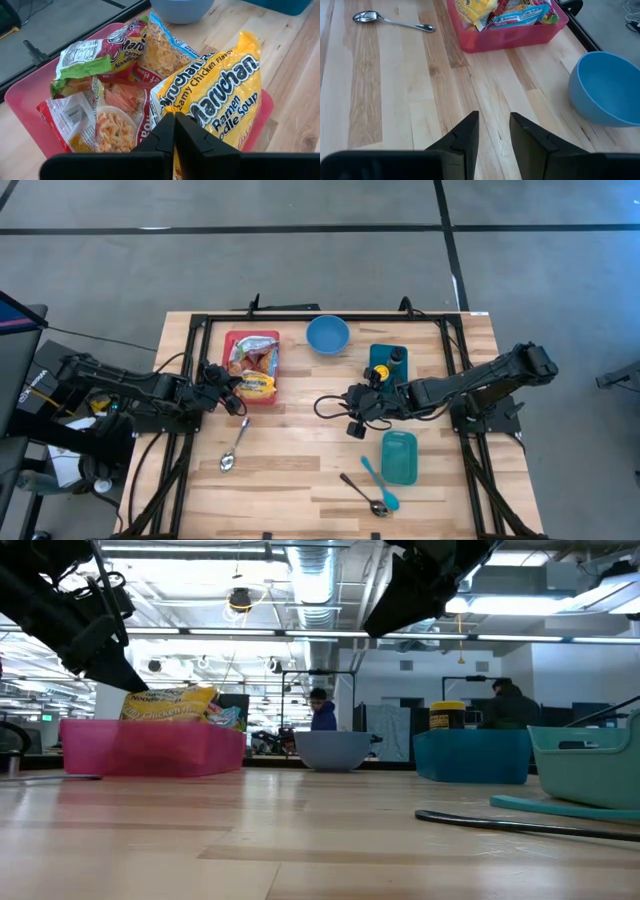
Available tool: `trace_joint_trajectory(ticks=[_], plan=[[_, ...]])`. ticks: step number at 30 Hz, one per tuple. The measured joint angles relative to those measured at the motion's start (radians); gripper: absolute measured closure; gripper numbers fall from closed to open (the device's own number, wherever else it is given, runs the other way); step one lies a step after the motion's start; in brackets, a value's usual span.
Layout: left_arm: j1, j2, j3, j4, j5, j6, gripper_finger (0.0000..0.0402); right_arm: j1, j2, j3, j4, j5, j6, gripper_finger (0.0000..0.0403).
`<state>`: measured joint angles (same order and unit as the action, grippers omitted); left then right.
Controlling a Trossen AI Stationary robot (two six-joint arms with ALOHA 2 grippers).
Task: Pick & Place Food Item
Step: Put the yellow noodle pack into the red bin
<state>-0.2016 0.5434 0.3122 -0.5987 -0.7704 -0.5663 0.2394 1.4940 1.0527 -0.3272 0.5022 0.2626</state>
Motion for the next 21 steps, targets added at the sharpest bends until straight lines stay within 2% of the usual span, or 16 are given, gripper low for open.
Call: trace_joint_trajectory(ticks=[5, 10, 21], plan=[[0.0, 0.0, 0.0, 0.0, 0.007, 0.0, 0.0386, 0.0, 0.0, 0.0, 0.0, 0.0, 0.0, 0.03], [0.0, 0.0, 0.0, 0.007, 0.059, 0.0, 0.0359, 0.0, 0.0, 0.0, -0.001, 0.0, 0.0, 0.03], [0.0, 0.0, 0.0, 0.044, 0.069, 0.0, 0.0243, 0.0, 0.0, 0.0, -0.001, 0.0, 0.0, 0.03]])
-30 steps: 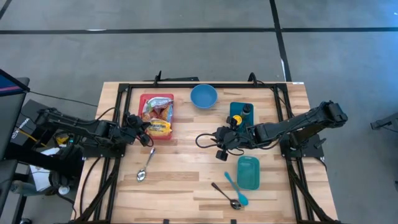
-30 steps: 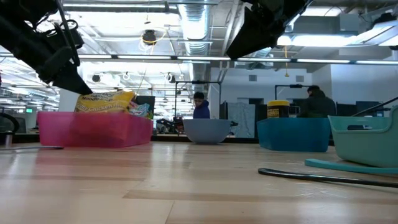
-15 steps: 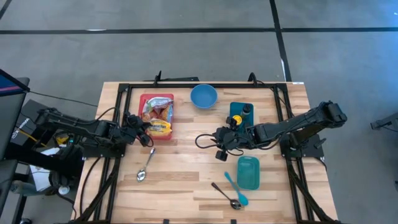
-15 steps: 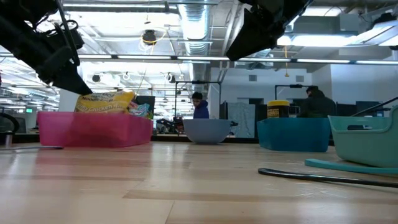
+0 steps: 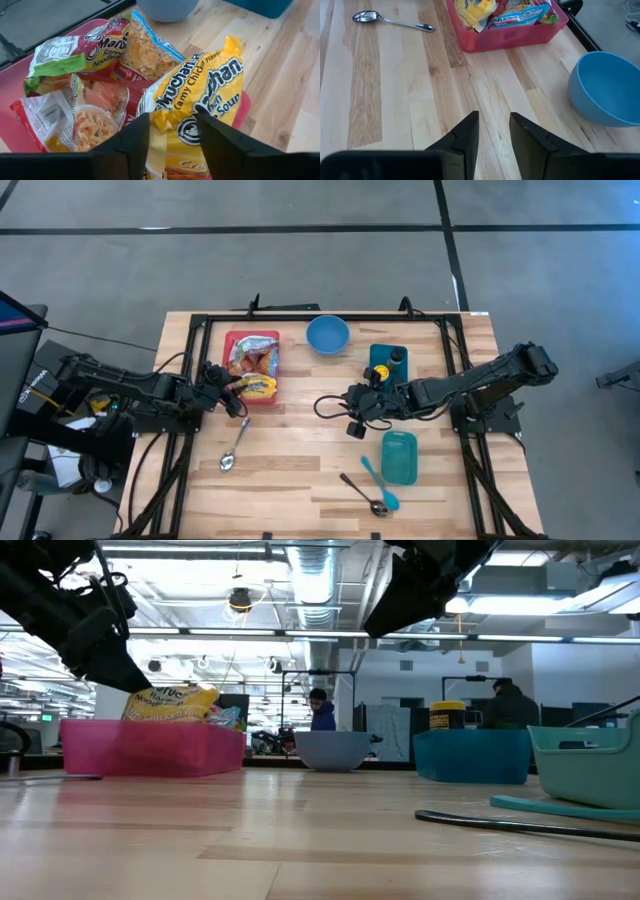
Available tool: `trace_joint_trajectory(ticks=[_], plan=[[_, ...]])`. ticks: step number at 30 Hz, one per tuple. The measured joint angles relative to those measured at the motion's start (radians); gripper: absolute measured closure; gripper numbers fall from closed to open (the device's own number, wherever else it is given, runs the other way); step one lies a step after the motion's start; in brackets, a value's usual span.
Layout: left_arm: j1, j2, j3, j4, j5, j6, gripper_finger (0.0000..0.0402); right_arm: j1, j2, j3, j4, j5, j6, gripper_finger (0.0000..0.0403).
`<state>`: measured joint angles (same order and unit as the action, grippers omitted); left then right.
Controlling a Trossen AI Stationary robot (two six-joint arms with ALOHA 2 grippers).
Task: Pick & Place Food Item
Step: Put the yellow noodle pack into the red bin, then adjust the green bin
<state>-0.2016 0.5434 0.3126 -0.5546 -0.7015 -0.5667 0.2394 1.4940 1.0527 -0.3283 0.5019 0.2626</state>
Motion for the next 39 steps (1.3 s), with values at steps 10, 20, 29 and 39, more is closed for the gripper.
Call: trace_joint_trajectory(ticks=[10, 20, 29, 39], plan=[[0.0, 0.0, 0.0, 0.034, -0.041, 0.008, 0.0184, 0.0, 0.0, 0.0, 0.0, 0.0, 0.0, 0.03], [0.0, 0.0, 0.0, 0.039, -0.042, 0.002, 0.0139, 0.0, -0.001, 0.0, 0.0, 0.0, 0.0, 0.03], [0.0, 0.0, 0.0, 0.069, -0.026, 0.008, 0.0115, 0.0, -0.001, 0.0, 0.0, 0.0, 0.0, 0.03], [0.0, 0.0, 0.0, 0.127, -0.032, 0.069, 0.0115, -0.001, -0.001, 0.0, 0.0, 0.0, -0.001, 0.03]])
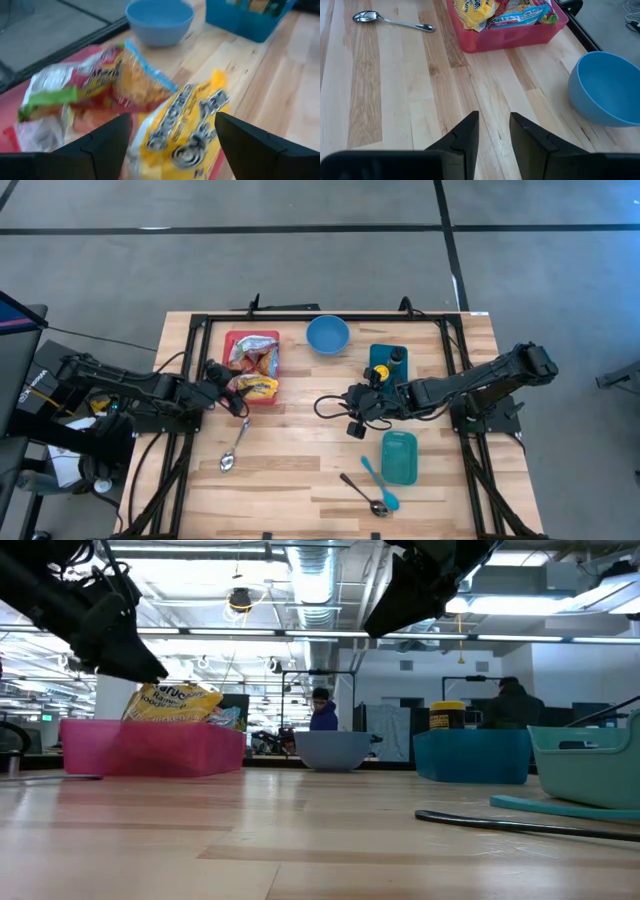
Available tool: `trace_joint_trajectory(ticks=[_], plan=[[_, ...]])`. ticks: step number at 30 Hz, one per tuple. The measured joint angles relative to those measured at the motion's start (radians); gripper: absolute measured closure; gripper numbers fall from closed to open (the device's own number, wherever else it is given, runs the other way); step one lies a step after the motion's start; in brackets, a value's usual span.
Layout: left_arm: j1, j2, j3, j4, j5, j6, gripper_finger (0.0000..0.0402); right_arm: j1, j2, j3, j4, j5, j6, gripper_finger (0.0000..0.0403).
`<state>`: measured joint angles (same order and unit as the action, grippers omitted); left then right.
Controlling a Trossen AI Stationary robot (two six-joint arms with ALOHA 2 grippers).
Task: Pick & Place Food Item
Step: Adjust the green bin
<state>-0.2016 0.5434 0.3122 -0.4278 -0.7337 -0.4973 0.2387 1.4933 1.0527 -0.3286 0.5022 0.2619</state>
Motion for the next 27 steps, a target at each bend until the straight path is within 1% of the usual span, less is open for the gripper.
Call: trace_joint_trajectory(ticks=[3, 10, 14, 17, 27], plan=[[0.0, 0.0, 0.0, 0.078, 0.0, 0.067, 0.0115, -0.006, 0.0, 0.0, 0.0, -0.002, 0.0, 0.03], [0.0, 0.0, 0.0, 0.32, 0.004, 0.219, 0.0115, -0.02, 0.0, 0.0, 0.0, -0.003, 0.0, 0.03], [0.0, 0.0, 0.0, 0.441, 0.044, 0.262, 0.0115, -0.02, 0.0, 0.0, 0.0, -0.004, 0.0, 0.03], [0.0, 0.0, 0.0, 0.506, 0.12, 0.263, 0.0115, -0.019, 0.0, 0.0, -0.001, -0.004, 0.0, 0.03], [0.0, 0.0, 0.0, 0.591, 0.487, 0.262, 0.0115, -0.019, 0.0, 0.0, -0.001, -0.007, 0.0, 0.03]])
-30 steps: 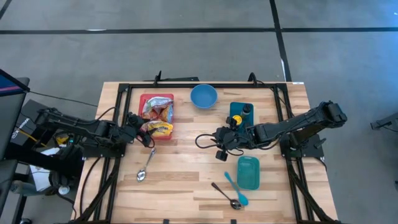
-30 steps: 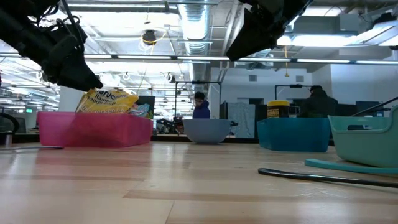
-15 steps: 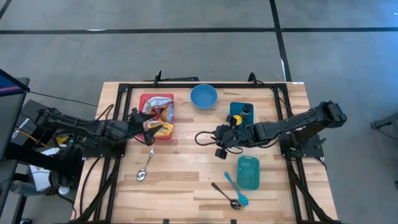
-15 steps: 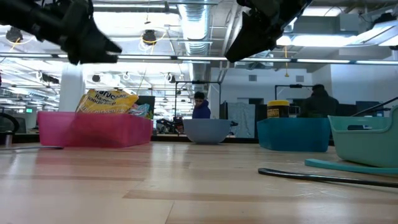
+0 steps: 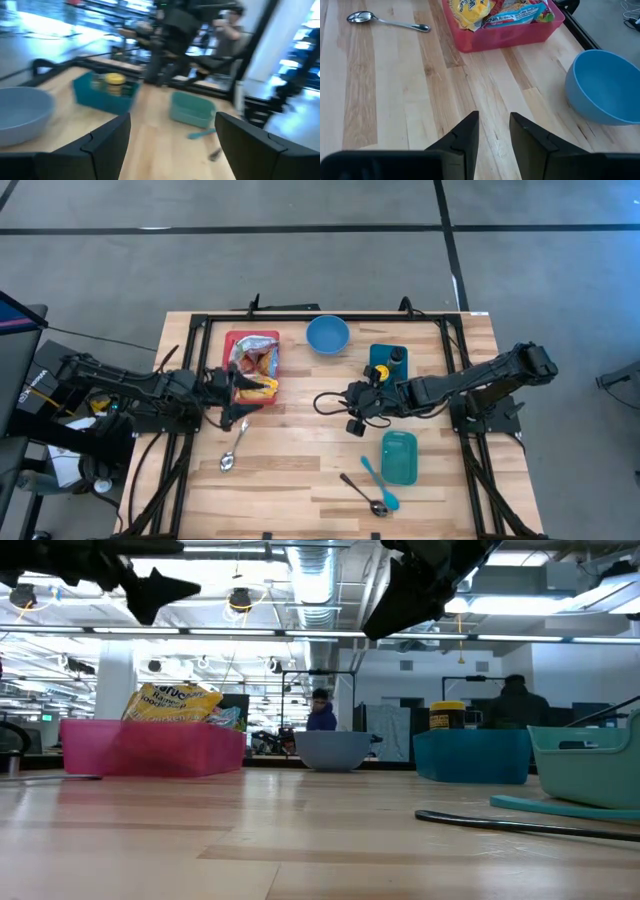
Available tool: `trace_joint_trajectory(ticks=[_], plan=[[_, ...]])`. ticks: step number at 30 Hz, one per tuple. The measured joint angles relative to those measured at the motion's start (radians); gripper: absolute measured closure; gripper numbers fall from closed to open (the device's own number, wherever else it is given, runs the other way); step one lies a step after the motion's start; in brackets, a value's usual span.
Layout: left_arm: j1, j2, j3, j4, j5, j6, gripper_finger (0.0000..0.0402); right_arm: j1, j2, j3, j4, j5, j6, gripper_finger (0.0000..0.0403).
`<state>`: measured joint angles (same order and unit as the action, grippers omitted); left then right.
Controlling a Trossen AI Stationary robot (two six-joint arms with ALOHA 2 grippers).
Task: Pick & Place Food Item
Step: Adjust the green bin
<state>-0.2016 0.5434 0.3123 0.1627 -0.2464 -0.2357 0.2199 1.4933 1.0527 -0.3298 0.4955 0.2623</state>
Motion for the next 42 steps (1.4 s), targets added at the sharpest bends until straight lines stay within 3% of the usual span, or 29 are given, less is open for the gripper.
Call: trace_joint_trajectory(ticks=[7, 18, 32, 36, 42], plan=[[0.0, 0.034, 0.0, 0.039, 0.105, -0.004, 0.0115, 0.002, 0.0, 0.0, -0.017, -0.018, 0.086, 0.03], [0.0, 0.096, 0.0, 0.073, 0.106, -0.008, 0.0115, 0.009, 0.0, 0.0, -0.07, -0.229, 0.389, 0.03], [0.0, 0.095, 0.0, 0.083, 0.106, -0.016, 0.0115, 0.209, 0.0, 0.0, -0.366, -0.266, 0.811, 0.03], [0.0, 0.095, 0.001, 0.083, 0.106, -0.016, 0.0115, 0.235, 0.0, 0.0, -0.367, -0.262, 0.83, 0.03], [0.0, 0.095, 0.001, 0.082, 0.106, -0.016, 0.0115, 0.242, 0.0, 0.0, -0.367, -0.229, 0.585, 0.0309]])
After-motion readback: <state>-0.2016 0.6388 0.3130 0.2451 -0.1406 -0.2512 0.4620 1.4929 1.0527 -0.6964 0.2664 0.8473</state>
